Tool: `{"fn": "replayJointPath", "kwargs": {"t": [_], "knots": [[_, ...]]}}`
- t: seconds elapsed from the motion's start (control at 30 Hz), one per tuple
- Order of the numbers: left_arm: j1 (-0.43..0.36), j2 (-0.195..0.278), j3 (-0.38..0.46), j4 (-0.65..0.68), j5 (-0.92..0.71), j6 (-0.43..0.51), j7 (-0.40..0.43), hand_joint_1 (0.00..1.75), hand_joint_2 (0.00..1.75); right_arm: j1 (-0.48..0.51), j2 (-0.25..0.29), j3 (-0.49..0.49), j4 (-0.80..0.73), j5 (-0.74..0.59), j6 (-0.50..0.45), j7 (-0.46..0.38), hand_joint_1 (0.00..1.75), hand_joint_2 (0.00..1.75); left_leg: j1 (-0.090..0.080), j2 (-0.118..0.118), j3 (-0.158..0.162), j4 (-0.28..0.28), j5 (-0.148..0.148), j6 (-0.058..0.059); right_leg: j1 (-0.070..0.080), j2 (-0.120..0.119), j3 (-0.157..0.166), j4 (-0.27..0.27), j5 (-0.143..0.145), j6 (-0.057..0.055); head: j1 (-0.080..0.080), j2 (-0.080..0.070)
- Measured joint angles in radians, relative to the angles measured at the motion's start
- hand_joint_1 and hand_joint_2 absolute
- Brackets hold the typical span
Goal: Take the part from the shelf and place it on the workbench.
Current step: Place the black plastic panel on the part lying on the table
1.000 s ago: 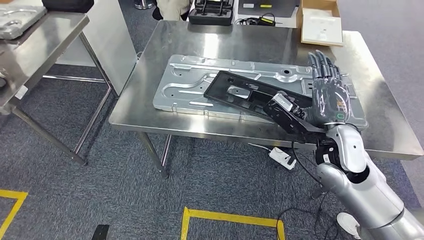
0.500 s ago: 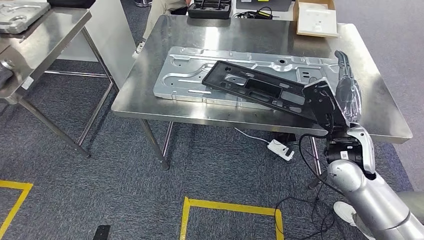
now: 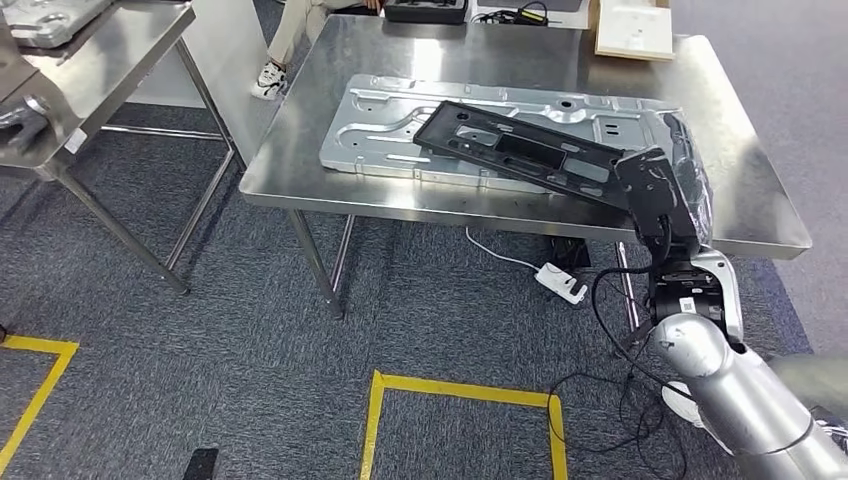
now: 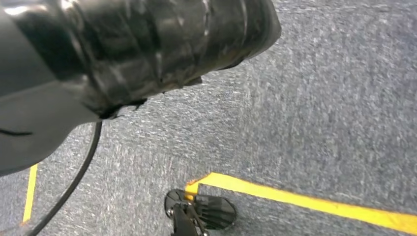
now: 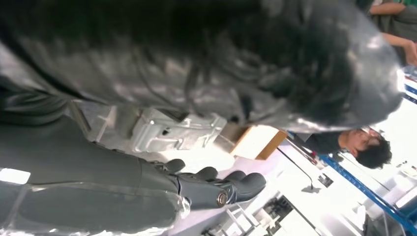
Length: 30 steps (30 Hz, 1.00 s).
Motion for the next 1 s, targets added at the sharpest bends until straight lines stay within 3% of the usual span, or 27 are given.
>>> {"fn": "replayJointPath", "kwargs": {"t": [0.07, 0.13, 0.17, 0.2, 0.23, 0.3, 0.37, 0.43, 0.5, 0.57, 0.63, 0.67, 0.7, 0.73, 0.77, 0.83, 0.9, 0.93, 1.0], "knots": [[0.0, -0.001, 0.0, 0.0, 0.0, 0.0, 0.001, 0.0, 0.0, -0.001, -0.001, 0.0, 0.004, -0.018, -0.001, 0.003, 0.0, 0.0, 0.005, 0.005, -0.011, -0.011, 0.024, 0.015, 0.0, 0.001, -0.021, 0.06, -0.067, 0.007, 0.003, 0.0], [0.001, -0.001, 0.0, 0.0, 0.0, 0.0, 0.002, 0.0, 0.0, 0.0, -0.001, 0.0, 0.009, -0.032, 0.0, 0.009, 0.0, 0.0, 0.003, 0.007, -0.033, -0.01, 0.042, 0.022, -0.001, 0.002, -0.051, 0.18, -0.157, 0.011, 0.005, 0.0], [0.001, -0.001, 0.0, 0.0, 0.0, 0.0, 0.002, 0.0, 0.0, 0.001, -0.001, 0.0, 0.012, -0.036, 0.002, 0.012, 0.0, 0.0, 0.002, 0.007, -0.046, -0.006, 0.049, 0.022, -0.001, 0.002, -0.058, 0.232, -0.178, 0.014, 0.005, 0.0], [0.001, -0.001, 0.0, 0.0, 0.0, 0.0, 0.002, 0.0, 0.0, 0.002, -0.001, 0.0, 0.016, -0.039, 0.003, 0.014, 0.0, 0.0, 0.002, 0.007, -0.06, -0.002, 0.056, 0.021, -0.002, 0.002, -0.053, 0.26, -0.179, 0.016, 0.005, 0.0], [0.001, -0.001, 0.0, 0.0, 0.0, 0.0, 0.002, 0.0, 0.0, 0.001, -0.001, 0.0, 0.019, -0.04, 0.003, 0.015, 0.0, 0.0, 0.003, 0.007, -0.075, 0.005, 0.062, 0.019, -0.003, 0.002, -0.032, 0.253, -0.162, 0.017, 0.005, 0.0], [0.002, -0.002, 0.0, 0.0, 0.0, 0.0, 0.002, 0.0, 0.0, -0.001, -0.001, 0.0, 0.023, -0.041, 0.004, 0.015, 0.0, 0.0, 0.004, 0.007, -0.102, 0.022, 0.071, 0.013, -0.006, 0.002, 0.049, 0.157, -0.128, 0.019, 0.005, 0.0], [0.001, -0.002, 0.0, 0.0, 0.0, 0.0, 0.002, 0.0, 0.0, -0.004, -0.001, 0.0, 0.025, -0.041, 0.005, 0.015, 0.0, 0.0, 0.002, 0.006, -0.123, 0.039, 0.078, 0.003, -0.004, 0.003, 0.118, 0.05, -0.133, 0.016, 0.004, 0.0], [0.001, -0.002, 0.0, 0.0, 0.0, 0.0, 0.001, 0.0, 0.0, -0.006, -0.001, 0.001, 0.027, -0.042, 0.007, 0.017, 0.0, 0.0, -0.001, 0.005, -0.135, 0.045, 0.089, -0.009, 0.003, 0.005, 0.131, 0.017, -0.141, 0.005, 0.003, 0.0], [0.003, -0.002, 0.0, 0.0, 0.0, 0.0, 0.002, 0.0, 0.0, -0.007, -0.001, 0.004, 0.031, -0.044, 0.012, 0.019, 0.0, 0.0, 0.001, 0.003, -0.145, 0.05, 0.09, -0.021, 0.001, 0.003, 0.119, 0.014, -0.127, -0.011, 0.003, 0.0], [0.004, -0.002, 0.0, 0.0, -0.001, -0.001, 0.003, 0.0, 0.0, -0.01, -0.001, 0.006, 0.034, -0.045, 0.012, 0.021, 0.0, 0.0, 0.005, 0.002, -0.169, 0.101, 0.034, -0.033, -0.003, 0.001, 0.102, 0.009, -0.109, -0.027, 0.001, 0.0], [0.004, -0.002, 0.0, 0.0, -0.004, -0.001, 0.008, 0.0, 0.0, -0.012, -0.001, 0.007, 0.036, -0.045, 0.01, 0.021, 0.0, 0.0, 0.007, 0.002, -0.206, 0.219, -0.058, -0.041, 0.0, -0.001, 0.08, 0.009, -0.091, -0.035, -0.002, 0.0], [0.003, -0.003, 0.0, 0.0, -0.006, -0.001, 0.012, 0.0, 0.0, -0.012, -0.001, 0.008, 0.038, -0.044, 0.009, 0.022, 0.0, 0.0, 0.008, 0.002, -0.221, 0.282, -0.092, -0.043, 0.001, -0.001, 0.068, 0.01, -0.081, -0.037, -0.002, 0.0], [0.003, -0.003, 0.0, 0.0, -0.007, -0.001, 0.015, 0.0, 0.0, -0.012, -0.001, 0.009, 0.038, -0.044, 0.009, 0.022, 0.0, 0.0, 0.008, 0.002, -0.227, 0.326, -0.106, -0.043, 0.003, -0.001, 0.055, 0.01, -0.072, -0.037, -0.002, 0.0], [0.004, -0.003, 0.0, 0.0, -0.008, -0.001, 0.017, 0.0, 0.0, -0.011, -0.001, 0.01, 0.039, -0.043, 0.008, 0.023, 0.0, 0.0, 0.008, 0.002, -0.217, 0.339, -0.1, -0.041, 0.005, 0.0, 0.042, 0.01, -0.063, -0.037, -0.002, 0.0], [0.004, -0.004, 0.0, 0.0, -0.009, -0.002, 0.019, 0.0, 0.0, -0.011, -0.001, 0.011, 0.039, -0.043, 0.008, 0.025, 0.0, 0.0, 0.007, 0.002, -0.187, 0.313, -0.077, -0.038, 0.006, 0.0, 0.031, 0.011, -0.054, -0.037, -0.002, 0.0], [0.002, -0.003, 0.0, 0.0, -0.011, -0.003, 0.019, 0.0, 0.0, -0.011, -0.002, 0.012, 0.039, -0.043, 0.006, 0.028, 0.0, 0.0, 0.002, 0.001, -0.082, 0.173, -0.034, -0.022, 0.008, 0.001, 0.015, 0.011, -0.039, -0.033, -0.002, 0.0], [0.0, -0.002, 0.0, 0.0, -0.013, -0.004, 0.019, 0.0, 0.0, -0.012, -0.003, 0.012, 0.037, -0.042, 0.005, 0.029, 0.0, 0.0, -0.004, 0.0, 0.001, 0.047, -0.031, -0.009, 0.009, 0.0, 0.008, 0.009, -0.024, -0.025, -0.002, 0.0], [-0.001, -0.002, 0.0, 0.0, -0.014, -0.004, 0.019, 0.0, 0.0, -0.012, -0.004, 0.012, 0.036, -0.042, 0.005, 0.029, 0.0, 0.0, -0.008, 0.0, 0.014, 0.019, -0.036, -0.005, 0.008, -0.001, 0.007, 0.005, -0.016, -0.019, -0.002, 0.0], [0.0, -0.003, 0.0, 0.0, -0.015, -0.004, 0.019, 0.0, 0.0, -0.012, -0.006, 0.012, 0.036, -0.042, 0.004, 0.029, 0.0, 0.0, -0.008, 0.001, 0.01, 0.004, -0.02, 0.004, 0.006, -0.001, 0.006, -0.004, -0.001, -0.007, -0.004, 0.0]]}}
